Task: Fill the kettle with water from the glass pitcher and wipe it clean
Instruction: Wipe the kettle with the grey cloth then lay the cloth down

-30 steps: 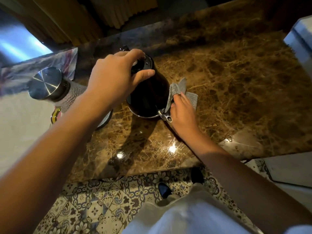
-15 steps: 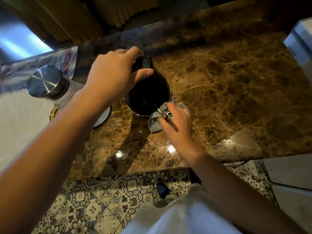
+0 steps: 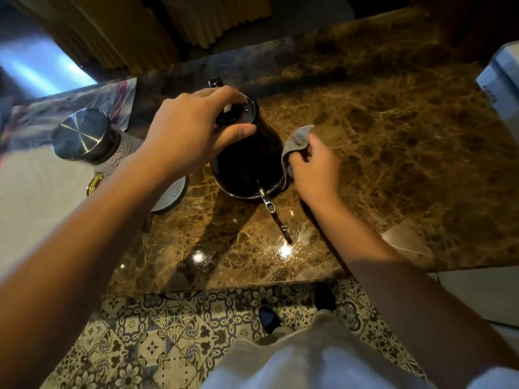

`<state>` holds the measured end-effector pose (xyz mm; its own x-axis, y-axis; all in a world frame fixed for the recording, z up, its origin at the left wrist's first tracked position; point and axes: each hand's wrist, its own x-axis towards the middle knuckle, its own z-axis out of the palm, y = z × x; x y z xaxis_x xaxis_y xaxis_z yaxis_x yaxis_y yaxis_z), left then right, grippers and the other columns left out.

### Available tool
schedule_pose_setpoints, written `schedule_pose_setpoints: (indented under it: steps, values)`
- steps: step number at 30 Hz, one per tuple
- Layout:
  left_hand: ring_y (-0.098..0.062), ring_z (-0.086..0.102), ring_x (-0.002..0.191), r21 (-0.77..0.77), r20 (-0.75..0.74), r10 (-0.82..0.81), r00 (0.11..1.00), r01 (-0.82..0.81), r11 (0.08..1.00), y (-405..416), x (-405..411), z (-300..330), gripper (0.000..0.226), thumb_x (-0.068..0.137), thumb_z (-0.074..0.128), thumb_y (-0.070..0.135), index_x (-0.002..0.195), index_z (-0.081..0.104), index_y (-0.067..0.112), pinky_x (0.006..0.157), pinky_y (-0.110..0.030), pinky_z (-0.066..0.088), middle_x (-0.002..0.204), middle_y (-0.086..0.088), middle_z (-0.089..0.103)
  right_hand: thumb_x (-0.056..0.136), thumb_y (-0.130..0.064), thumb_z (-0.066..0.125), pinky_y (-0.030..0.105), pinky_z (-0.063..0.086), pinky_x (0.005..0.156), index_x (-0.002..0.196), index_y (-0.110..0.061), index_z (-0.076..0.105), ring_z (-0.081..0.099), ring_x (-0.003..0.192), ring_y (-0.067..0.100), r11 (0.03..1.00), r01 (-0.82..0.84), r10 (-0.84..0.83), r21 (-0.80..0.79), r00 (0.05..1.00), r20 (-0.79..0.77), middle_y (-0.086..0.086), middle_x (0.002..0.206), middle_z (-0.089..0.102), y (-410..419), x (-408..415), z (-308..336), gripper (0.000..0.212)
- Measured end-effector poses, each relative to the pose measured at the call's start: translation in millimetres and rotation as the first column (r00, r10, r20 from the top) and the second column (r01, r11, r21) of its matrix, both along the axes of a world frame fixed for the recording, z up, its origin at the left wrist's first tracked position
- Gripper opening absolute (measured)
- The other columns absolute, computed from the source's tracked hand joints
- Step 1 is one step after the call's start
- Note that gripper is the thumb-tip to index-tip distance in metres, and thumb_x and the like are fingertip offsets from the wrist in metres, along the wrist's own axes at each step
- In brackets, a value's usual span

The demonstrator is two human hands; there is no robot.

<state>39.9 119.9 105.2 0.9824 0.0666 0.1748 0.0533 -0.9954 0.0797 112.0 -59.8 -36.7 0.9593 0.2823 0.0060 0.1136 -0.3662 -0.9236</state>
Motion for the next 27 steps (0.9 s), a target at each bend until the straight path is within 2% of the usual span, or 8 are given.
schedule_pose_setpoints:
  steps: [3,6,12,16,19,22,24,27]
  values:
    - [-0.028,0.067,0.117,-0.019,0.001,-0.011,1.000,0.011,1.000,1,-2,-1,0.062,0.096,0.052,0.069,0.143,0.054,0.029,0.082,-0.037,0.049,0.144,-0.001,0.062,0.096,-0.011,0.061,0.036,0.052,0.101,0.132,-0.010,0.061,0.060,0.115,0.020,1.000,0.014,-0.013,-0.028,0.999,0.042,0.007,0.128,0.064,1,-35,-15,0.035]
    - [-0.029,0.067,0.116,-0.023,0.010,-0.014,1.000,0.014,1.000,1,-2,-3,0.060,0.096,0.052,0.068,0.142,0.055,0.030,0.082,-0.039,0.050,0.143,-0.001,0.063,0.089,-0.016,0.069,0.042,0.052,0.085,0.102,-0.013,0.066,0.057,0.101,0.020,0.996,0.001,0.016,-0.095,0.983,0.185,0.001,0.106,0.061,-6,-49,-31,0.013]
    - [-0.030,0.067,0.116,-0.045,0.007,-0.010,1.000,0.010,0.999,1,-3,-3,0.059,0.096,0.053,0.066,0.141,0.055,0.028,0.084,-0.042,0.052,0.144,-0.001,0.062,0.085,-0.027,0.073,0.037,0.040,0.080,0.093,-0.018,0.069,0.056,0.089,0.023,0.955,-0.109,0.198,-0.276,0.927,0.320,-0.001,0.089,0.066,1,-73,-36,0.012]
    - [-0.029,0.065,0.121,-0.074,0.004,-0.007,1.000,0.007,0.997,1,-4,-4,0.058,0.096,0.052,0.066,0.141,0.053,0.030,0.088,-0.049,0.057,0.146,0.000,0.060,0.076,-0.016,0.076,0.035,0.044,0.064,0.076,-0.023,0.064,0.059,0.073,0.021,0.961,-0.090,0.142,-0.261,0.971,0.190,-0.010,0.070,0.059,-6,-45,-27,0.014]
    - [-0.029,0.064,0.123,-0.079,0.010,-0.002,1.000,0.003,0.997,0,-4,-5,0.057,0.096,0.051,0.066,0.141,0.053,0.030,0.089,-0.051,0.057,0.147,0.000,0.059,0.075,-0.035,0.083,0.034,0.045,0.058,0.070,-0.022,0.060,0.057,0.061,0.015,0.916,-0.297,0.320,-0.271,0.946,0.044,-0.009,0.061,0.058,-15,-11,-19,0.026]
    - [-0.029,0.064,0.122,-0.085,-0.003,-0.017,1.000,0.016,0.996,1,-4,-3,0.060,0.095,0.050,0.067,0.142,0.053,0.029,0.089,-0.048,0.056,0.148,0.000,0.058,0.074,-0.035,0.086,0.031,0.040,0.061,0.065,-0.029,0.057,0.056,0.063,0.009,0.860,-0.384,0.423,-0.336,0.905,0.048,-0.012,0.065,0.060,-24,24,-8,0.031]
    - [-0.029,0.064,0.122,-0.086,-0.008,-0.035,0.999,0.034,0.996,3,-5,-1,0.062,0.094,0.050,0.068,0.142,0.054,0.028,0.088,-0.044,0.053,0.149,-0.001,0.058,0.077,-0.034,0.085,0.031,0.041,0.068,0.078,-0.023,0.070,0.064,0.080,0.015,0.874,-0.317,0.381,-0.369,0.918,0.115,-0.006,0.081,0.069,-30,45,-8,0.019]
    - [-0.029,0.064,0.123,-0.111,-0.014,-0.050,0.999,0.048,0.993,5,-7,0,0.063,0.093,0.051,0.067,0.142,0.055,0.028,0.089,-0.043,0.051,0.151,-0.001,0.056,0.080,-0.036,0.081,0.031,0.037,0.072,0.088,-0.011,0.071,0.052,0.089,0.019,0.937,-0.046,0.153,-0.347,0.946,0.286,-0.001,0.090,0.056,-36,52,-10,0.027]
